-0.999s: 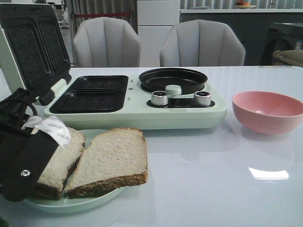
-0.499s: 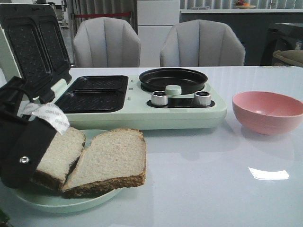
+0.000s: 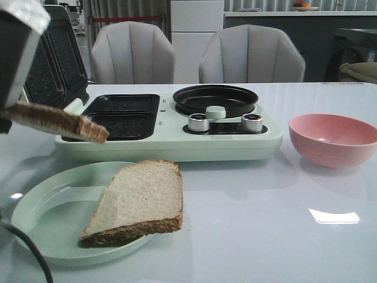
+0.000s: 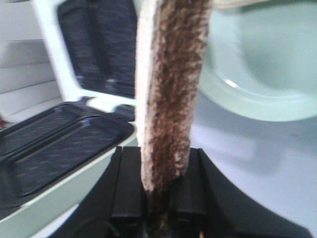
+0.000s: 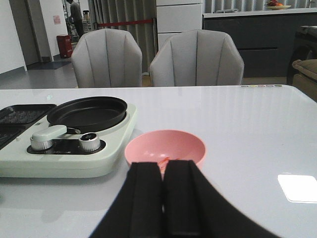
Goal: Make breakfast with bread and shrimp
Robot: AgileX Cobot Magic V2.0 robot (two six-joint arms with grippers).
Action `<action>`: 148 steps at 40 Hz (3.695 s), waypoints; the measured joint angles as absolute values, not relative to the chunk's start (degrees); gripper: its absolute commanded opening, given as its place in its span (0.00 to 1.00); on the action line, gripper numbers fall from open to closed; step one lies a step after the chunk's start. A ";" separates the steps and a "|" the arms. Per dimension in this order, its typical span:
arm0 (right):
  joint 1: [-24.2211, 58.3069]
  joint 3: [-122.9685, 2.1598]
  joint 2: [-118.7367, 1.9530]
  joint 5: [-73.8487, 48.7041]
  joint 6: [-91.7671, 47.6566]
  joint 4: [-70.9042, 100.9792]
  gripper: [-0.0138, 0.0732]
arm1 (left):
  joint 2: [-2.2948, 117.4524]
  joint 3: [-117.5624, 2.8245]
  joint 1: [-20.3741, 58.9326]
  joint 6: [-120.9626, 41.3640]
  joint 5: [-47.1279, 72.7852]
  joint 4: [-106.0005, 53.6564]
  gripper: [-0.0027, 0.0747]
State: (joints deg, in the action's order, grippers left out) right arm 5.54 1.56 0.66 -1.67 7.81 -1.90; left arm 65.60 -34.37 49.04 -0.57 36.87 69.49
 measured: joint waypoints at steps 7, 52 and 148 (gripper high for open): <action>5.54 1.56 0.66 -1.67 7.81 -1.90 0.32 | 64.55 -38.60 46.23 -0.48 33.13 74.20 0.18; 5.54 1.56 0.66 -1.67 7.81 -1.90 0.32 | 113.29 -80.63 19.74 4.00 9.19 80.71 0.18; 5.54 1.56 0.66 -1.67 7.81 -1.90 0.32 | 70.96 -69.81 20.27 8.30 38.13 3.07 0.52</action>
